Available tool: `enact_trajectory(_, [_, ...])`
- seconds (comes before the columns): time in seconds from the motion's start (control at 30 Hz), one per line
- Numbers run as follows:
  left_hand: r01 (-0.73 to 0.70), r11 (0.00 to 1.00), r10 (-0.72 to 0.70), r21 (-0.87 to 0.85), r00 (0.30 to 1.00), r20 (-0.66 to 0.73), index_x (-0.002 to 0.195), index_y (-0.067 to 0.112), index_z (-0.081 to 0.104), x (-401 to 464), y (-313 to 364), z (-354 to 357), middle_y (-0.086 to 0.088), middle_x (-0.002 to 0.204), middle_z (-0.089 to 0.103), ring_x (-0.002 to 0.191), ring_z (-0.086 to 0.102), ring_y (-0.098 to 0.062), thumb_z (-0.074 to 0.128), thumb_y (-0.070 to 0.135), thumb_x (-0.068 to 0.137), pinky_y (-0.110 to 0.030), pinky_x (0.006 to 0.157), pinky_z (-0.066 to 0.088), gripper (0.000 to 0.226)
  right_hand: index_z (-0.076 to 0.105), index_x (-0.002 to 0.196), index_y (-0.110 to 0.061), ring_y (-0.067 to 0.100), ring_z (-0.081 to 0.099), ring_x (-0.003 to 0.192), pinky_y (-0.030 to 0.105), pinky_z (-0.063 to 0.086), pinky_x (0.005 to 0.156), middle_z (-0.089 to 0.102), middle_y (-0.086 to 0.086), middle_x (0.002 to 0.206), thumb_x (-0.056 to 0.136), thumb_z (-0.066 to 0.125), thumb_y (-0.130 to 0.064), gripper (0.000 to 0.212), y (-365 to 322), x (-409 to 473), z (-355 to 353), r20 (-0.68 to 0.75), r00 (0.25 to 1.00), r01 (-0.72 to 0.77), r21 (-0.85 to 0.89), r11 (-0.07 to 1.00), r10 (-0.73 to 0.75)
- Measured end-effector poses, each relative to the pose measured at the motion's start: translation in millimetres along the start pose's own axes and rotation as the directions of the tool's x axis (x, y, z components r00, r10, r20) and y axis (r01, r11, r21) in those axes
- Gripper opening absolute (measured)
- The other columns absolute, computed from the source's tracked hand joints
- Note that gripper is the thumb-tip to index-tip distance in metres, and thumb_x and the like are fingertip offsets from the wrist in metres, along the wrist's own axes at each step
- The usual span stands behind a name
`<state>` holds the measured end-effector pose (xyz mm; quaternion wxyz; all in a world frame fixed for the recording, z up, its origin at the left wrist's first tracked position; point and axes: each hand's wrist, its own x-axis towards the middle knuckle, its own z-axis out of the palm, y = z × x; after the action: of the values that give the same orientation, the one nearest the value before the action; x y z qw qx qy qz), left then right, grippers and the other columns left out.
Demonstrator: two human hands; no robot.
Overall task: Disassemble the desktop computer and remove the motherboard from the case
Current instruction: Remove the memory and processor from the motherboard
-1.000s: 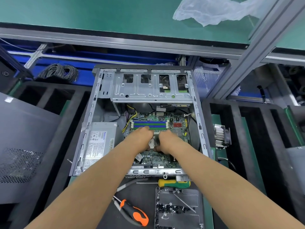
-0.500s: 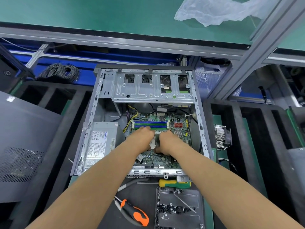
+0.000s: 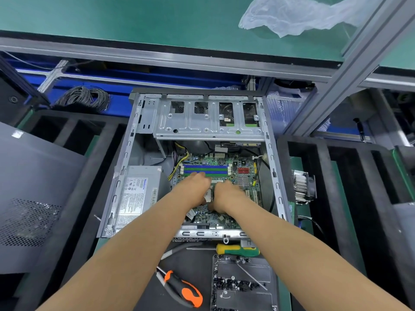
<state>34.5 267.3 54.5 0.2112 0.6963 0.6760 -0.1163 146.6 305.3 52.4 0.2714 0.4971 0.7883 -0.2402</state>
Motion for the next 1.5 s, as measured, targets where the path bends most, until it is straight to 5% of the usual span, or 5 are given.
enact_trajectory(0.27, [-0.003, 1.0, 0.003, 0.002, 1.0, -0.005, 0.12, 0.004, 0.055, 2, -1, 2, -0.014, 0.118, 0.053, 0.112, 0.052, -0.032, 0.073, 0.015, 0.082, -0.042, 0.091, 0.047, 0.043, 0.057, 0.115, -0.014, 0.031, 0.055, 0.11, 0.038, 0.044, 0.075, 0.047, 0.006, 0.102, 0.088, 0.066, -0.033, 0.034, -3, -5, 2, -0.046, 0.998, 0.049, -0.022, 0.999, -0.05])
enact_trajectory(0.63, [0.01, 0.996, -0.012, -0.089, 1.0, -0.029, 0.114, 0.008, 0.059, 5, -3, 6, -0.012, 0.111, 0.054, 0.107, 0.053, -0.029, 0.063, 0.013, 0.084, -0.037, 0.085, 0.045, 0.03, 0.057, 0.113, -0.01, 0.036, 0.06, 0.099, 0.038, 0.047, 0.073, 0.058, 0.012, 0.1, 0.092, 0.051, -0.034, 0.033, 6, -21, -9, -0.268, 0.924, 0.255, -0.103, 0.961, -0.274])
enact_trajectory(0.9, [0.064, 0.977, -0.071, -0.203, 0.997, -0.026, 0.112, 0.012, 0.057, 2, -6, 8, -0.011, 0.112, 0.053, 0.103, 0.056, -0.03, 0.073, 0.021, 0.078, -0.032, 0.074, 0.04, 0.038, 0.06, 0.104, -0.002, 0.034, 0.062, 0.092, 0.042, 0.054, 0.078, 0.061, 0.013, 0.098, 0.093, 0.051, -0.022, 0.024, 10, -24, -22, -0.198, 0.833, 0.467, -0.245, 0.849, -0.516])
enact_trajectory(1.33, [0.069, 0.982, -0.071, -0.175, 0.997, -0.009, 0.114, 0.013, 0.056, 2, -7, 9, -0.01, 0.115, 0.053, 0.107, 0.055, -0.029, 0.083, 0.027, 0.072, -0.037, 0.084, 0.047, 0.052, 0.041, 0.084, -0.014, 0.03, 0.051, 0.075, 0.034, 0.036, 0.064, 0.051, 0.008, 0.084, 0.087, 0.052, -0.011, 0.012, 15, -12, -27, -0.296, 0.833, 0.41, -0.235, 0.881, -0.467])
enact_trajectory(1.5, [0.063, 0.983, -0.067, -0.172, 0.998, -0.015, 0.114, 0.012, 0.054, 2, -7, 9, -0.01, 0.116, 0.052, 0.108, 0.054, -0.029, 0.082, 0.026, 0.073, -0.033, 0.075, 0.039, 0.052, 0.056, 0.086, -0.007, 0.032, 0.057, 0.075, 0.037, 0.049, 0.067, 0.061, 0.01, 0.083, 0.087, 0.05, -0.012, 0.007, 15, -7, -27, -0.334, 0.851, 0.379, -0.142, 0.914, -0.405])
